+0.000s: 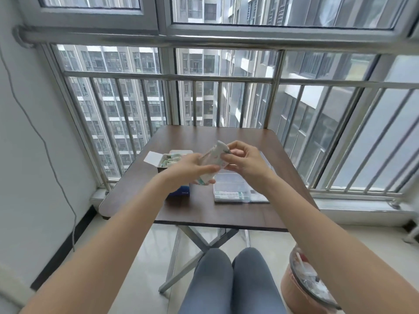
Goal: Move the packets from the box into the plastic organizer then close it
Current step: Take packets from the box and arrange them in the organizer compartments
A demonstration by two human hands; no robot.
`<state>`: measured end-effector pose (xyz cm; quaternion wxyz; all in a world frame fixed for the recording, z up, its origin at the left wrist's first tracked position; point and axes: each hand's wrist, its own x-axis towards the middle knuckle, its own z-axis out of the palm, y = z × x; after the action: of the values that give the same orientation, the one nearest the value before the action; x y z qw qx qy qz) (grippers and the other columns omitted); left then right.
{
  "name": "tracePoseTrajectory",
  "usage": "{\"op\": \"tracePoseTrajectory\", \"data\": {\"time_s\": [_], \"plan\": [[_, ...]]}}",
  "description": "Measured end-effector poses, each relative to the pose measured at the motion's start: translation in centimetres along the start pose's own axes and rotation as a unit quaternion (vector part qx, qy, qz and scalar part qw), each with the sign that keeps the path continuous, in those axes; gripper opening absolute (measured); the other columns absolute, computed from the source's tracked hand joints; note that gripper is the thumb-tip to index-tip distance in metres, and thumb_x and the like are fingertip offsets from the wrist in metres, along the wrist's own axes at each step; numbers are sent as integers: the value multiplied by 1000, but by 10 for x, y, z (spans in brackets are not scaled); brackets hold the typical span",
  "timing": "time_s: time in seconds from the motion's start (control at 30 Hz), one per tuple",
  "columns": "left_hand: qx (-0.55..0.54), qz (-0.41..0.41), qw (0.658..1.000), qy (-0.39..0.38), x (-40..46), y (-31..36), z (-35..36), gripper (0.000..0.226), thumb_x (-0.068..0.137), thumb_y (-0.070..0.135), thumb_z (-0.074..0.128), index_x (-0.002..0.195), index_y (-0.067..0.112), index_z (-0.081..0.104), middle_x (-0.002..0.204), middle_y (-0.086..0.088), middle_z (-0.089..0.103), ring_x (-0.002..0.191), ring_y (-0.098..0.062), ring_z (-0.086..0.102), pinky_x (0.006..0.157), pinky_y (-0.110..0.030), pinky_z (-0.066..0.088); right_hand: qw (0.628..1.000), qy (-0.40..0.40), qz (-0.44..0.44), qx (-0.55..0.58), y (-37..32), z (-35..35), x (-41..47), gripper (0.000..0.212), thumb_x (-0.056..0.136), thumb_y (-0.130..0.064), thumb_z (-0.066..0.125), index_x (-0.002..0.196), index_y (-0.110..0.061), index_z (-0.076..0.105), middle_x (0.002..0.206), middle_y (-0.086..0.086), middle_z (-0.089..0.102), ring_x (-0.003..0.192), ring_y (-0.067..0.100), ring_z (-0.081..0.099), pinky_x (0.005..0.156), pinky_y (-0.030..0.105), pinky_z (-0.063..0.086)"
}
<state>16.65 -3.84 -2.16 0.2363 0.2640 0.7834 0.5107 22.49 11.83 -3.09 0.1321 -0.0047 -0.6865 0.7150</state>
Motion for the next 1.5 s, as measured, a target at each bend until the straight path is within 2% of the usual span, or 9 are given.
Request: {"op": "tracePoseTrajectory", "data": {"time_s": [0.07,0.2,0.43,0.6,0.8,0.93,1.27,1.4,1.5], "plan": [[-66,-3,998,-19,-5,0,6,28,88,16,63,110,0,59,96,-15,70,72,-21,70,64,-27,59,1000,1,-2,2,-2,-2,-9,12,86,6,58,84,-6,57,84,15,64,75,21,66,72,28,57],[-82,38,995,-29,-12,0,22,12,92,17,59,100,10,63,81,-5,73,58,-12,66,59,-23,55,998,58,9,5,-9,-11,-25,13,81,5,65,91,-2,62,84,14,67,75,24,67,71,29,59],[-154,28,988,-19,-19,0,38,34,99,36,41,94,9,62,76,-4,65,52,-7,46,49,-16,39,995,96,20,16,-14,-21,-45,12,80,5,67,86,-5,66,84,11,68,74,20,67,64,24,58],[-187,27,982,-6,-25,2,43,26,100,25,43,95,8,61,69,-4,70,47,-5,51,44,-13,39,996,84,30,6,-17,-21,-57,22,79,12,65,95,-2,65,88,9,68,74,18,67,63,22,57],[-161,59,984,49,-32,2,46,15,97,19,51,97,12,63,77,0,74,67,-11,71,50,-15,47,994,95,55,-23,-22,-21,-61,24,77,10,68,100,7,63,81,16,65,68,20,67,65,23,58],[-167,69,980,79,-37,3,45,7,92,12,57,97,10,62,81,-2,72,62,-13,71,48,-17,49,992,98,55,-53,-24,-16,-65,21,78,9,68,98,6,63,78,15,65,61,17,67,60,21,57],[-229,86,964,105,-38,-4,51,24,87,11,64,109,4,60,96,-14,70,74,-30,72,58,-29,59,985,137,53,-84,-20,-24,-76,18,78,4,70,95,0,63,76,10,67,54,13,66,58,22,55],[-216,87,962,142,-26,-10,56,9,91,11,59,100,11,59,96,-11,68,67,-23,71,58,-29,59,983,160,62,-61,-10,-39,-74,16,84,5,63,100,0,63,77,8,64,60,16,64,59,20,54],[-145,101,973,151,-12,-14,61,11,97,11,49,107,10,53,93,-7,66,56,-11,68,49,-22,54,981,172,75,-57,-6,-55,-67,15,86,7,60,96,-3,62,79,9,63,61,17,62,62,21,55]]}}
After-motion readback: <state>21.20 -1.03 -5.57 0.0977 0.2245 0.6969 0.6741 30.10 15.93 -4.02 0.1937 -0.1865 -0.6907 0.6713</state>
